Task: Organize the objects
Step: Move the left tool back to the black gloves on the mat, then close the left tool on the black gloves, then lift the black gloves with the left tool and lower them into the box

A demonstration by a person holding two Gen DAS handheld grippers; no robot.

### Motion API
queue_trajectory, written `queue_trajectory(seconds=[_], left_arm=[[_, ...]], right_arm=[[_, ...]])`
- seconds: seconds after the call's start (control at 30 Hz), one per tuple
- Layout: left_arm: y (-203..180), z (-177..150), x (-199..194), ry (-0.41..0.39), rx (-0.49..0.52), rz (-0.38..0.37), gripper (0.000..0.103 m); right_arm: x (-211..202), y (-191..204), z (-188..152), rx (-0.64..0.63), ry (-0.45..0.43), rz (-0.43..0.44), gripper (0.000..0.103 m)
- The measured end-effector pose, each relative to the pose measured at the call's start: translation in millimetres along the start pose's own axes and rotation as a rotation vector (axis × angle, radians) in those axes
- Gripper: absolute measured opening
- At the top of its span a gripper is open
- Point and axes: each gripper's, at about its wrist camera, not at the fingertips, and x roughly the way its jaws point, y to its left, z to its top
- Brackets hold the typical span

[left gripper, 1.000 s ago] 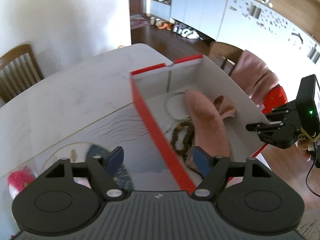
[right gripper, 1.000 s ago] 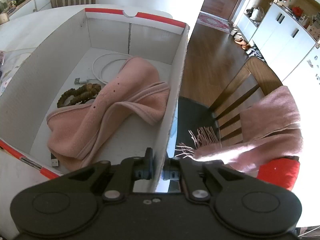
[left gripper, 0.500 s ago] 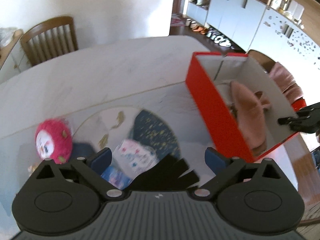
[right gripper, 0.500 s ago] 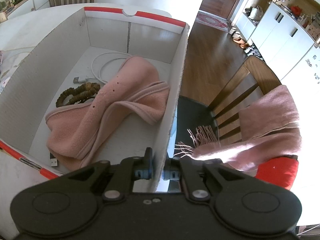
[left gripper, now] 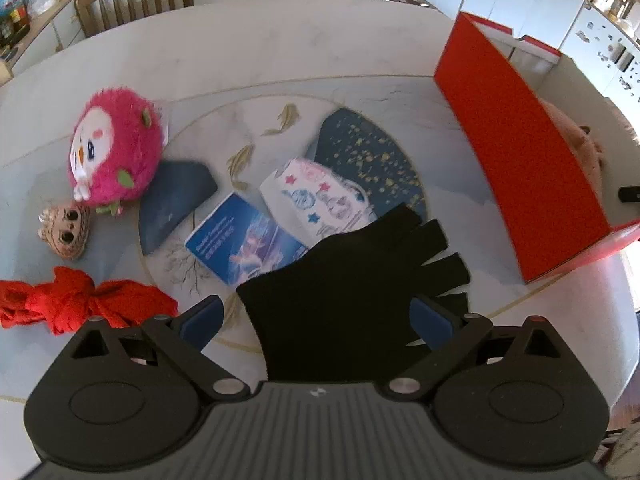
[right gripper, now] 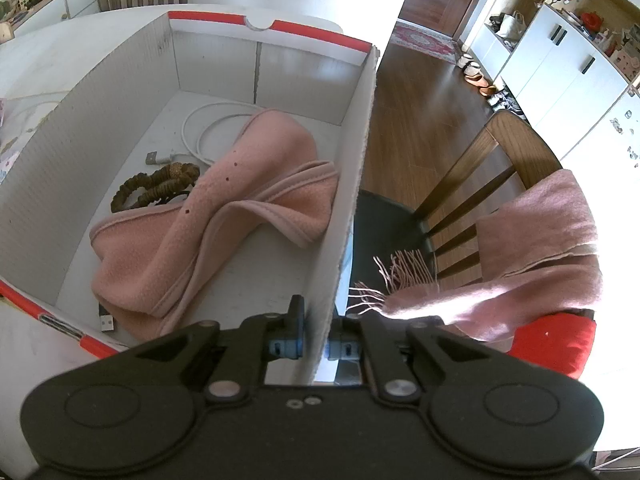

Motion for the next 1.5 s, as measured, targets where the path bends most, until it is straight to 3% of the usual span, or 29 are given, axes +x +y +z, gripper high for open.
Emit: queue_trajectory(seconds=[0.3, 0.47, 0.53, 0.57, 0.63, 0.73, 0.83, 1.07, 1.5], left_arm=[[5, -13, 26, 0.029, -0.03, 0.011, 0.098], [3, -15, 27, 0.011, -0.013, 0.022, 0.074], [2, -13, 25, 0.004, -0.008, 0.031, 0.055], [1, -12, 25, 0.003, -0.006, 0.037, 0.051], [0, -12, 24, 0.005, -0.003, 0.042, 0.03], [-2, -13, 21, 0.005, 0.003, 0.052, 0.013], [-4, -16, 16, 0.006, 0.006, 0.046, 0.008], [-8, -15, -10, -0.032, -0.006, -0.038, 0.006], [-39, 19, -54, -0.116, 0.05, -0.171, 0.006]], right_arm=[[1, 0, -1, -0.004, 0.001, 0.0, 0.008], [1, 0, -1, -0.004, 0.003, 0.001, 0.008], [2, 1, -2, -0.005, 0.005, 0.0, 0.008], [2, 1, -2, -0.005, 0.005, -0.001, 0.008], [2, 1, -2, -0.005, 0.005, 0.0, 0.008], [2, 1, -2, -0.005, 0.005, 0.0, 0.008], [2, 1, -2, -0.005, 0.004, 0.0, 0.008], [3, 2, -1, -0.005, 0.003, 0.001, 0.007], [2, 1, -1, -0.008, -0.006, 0.01, 0.007]])
